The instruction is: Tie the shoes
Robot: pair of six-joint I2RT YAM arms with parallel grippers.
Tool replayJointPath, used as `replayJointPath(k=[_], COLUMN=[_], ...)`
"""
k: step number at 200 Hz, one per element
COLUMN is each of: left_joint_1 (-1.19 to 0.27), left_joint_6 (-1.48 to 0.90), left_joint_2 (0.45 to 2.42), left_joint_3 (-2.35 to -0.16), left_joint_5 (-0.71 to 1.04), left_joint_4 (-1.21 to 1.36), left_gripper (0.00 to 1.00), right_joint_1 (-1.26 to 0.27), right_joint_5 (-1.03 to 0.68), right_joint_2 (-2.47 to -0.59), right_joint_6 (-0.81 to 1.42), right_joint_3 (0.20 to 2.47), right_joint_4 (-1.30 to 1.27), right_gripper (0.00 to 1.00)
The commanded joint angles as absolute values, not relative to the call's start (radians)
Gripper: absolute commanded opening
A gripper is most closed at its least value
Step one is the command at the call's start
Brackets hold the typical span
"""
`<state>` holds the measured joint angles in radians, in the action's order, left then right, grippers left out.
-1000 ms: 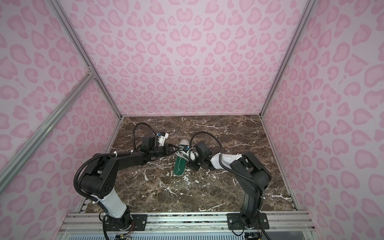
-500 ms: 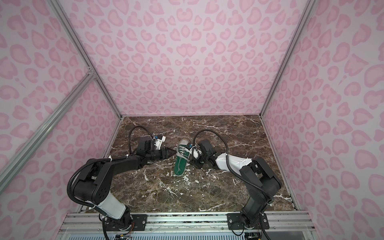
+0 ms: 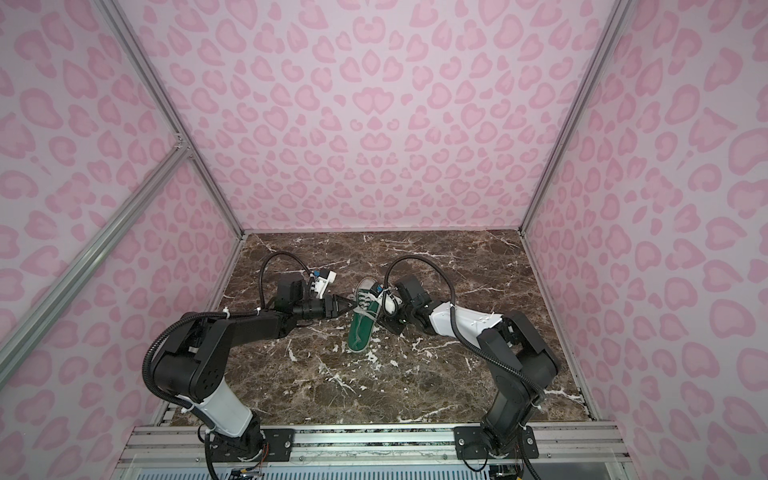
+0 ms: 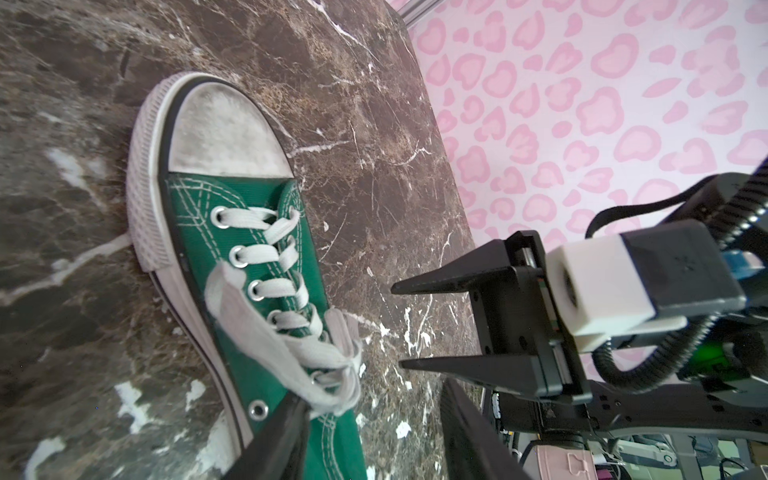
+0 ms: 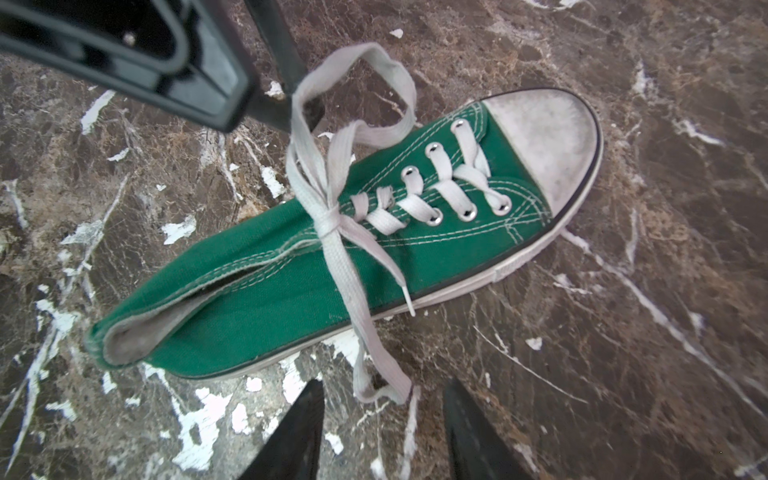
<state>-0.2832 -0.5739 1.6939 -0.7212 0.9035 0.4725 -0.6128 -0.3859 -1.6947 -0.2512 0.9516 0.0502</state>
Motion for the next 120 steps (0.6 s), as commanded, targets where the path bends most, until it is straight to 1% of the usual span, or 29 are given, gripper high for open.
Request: replayJointPath(k=[1, 26, 46, 62, 65, 68, 75, 89, 98, 120], left_joint_1=[-0.283, -0.284, -0.284, -0.283, -0.285, -0.284, -0.284, -0.284, -0.285, -0.284], left_joint_6=[-0.557, -0.559, -0.555, -0.552, -0.553, -0.554, -0.555, -0.557, -0.554, -0.547], left_joint_2=[1.686, 1.686, 1.685, 1.689, 1.690, 1.690, 1.692, 1.695, 1.695, 1.690], left_joint_3=[-0.718, -0.718, -0.712, -0.715, -0.716, -0.716, -0.717, -0.720, -0.721, -0.715], left_joint_5=[0.939, 0.934, 0.924, 0.913, 0.911, 0.910, 0.911, 0.906, 0.905, 0.898], left_joint_4=[0.514, 0.509, 0.502, 0.498, 0.496, 0.496, 0.497, 0.497, 0.496, 0.488], left_gripper=[0.50, 0.49, 0.46, 0.38, 0.38, 0.33, 0.30, 0.27, 0.23, 0.16], right_joint_1=[-0.612, -0.612, -0.611, -0.611, -0.611, -0.611, -0.611, -0.611, -0.609, -0.608], right_joint_5=[-0.392, -0.392, -0.396, -0.400, -0.400, -0.400, -0.400, -0.401, -0.402, -0.403], right_joint_2=[-1.701, -1.704, -1.707, -1.710, -1.710, -1.712, -1.711, -1.711, -1.713, -1.717], right_joint_6=[-0.256, -0.256, -0.256, -0.255, -0.256, -0.255, -0.253, -0.256, -0.255, -0.258], right_joint_3=[0.958, 0.966, 0.972, 0.978, 0.979, 0.979, 0.982, 0.985, 0.987, 0.992], right_joint_4=[0.049, 0.054, 0.058, 0.058, 0.058, 0.058, 0.059, 0.063, 0.063, 0.064], right_gripper=[0.48, 0.48, 0.47, 0.47, 0.47, 0.47, 0.47, 0.47, 0.47, 0.46])
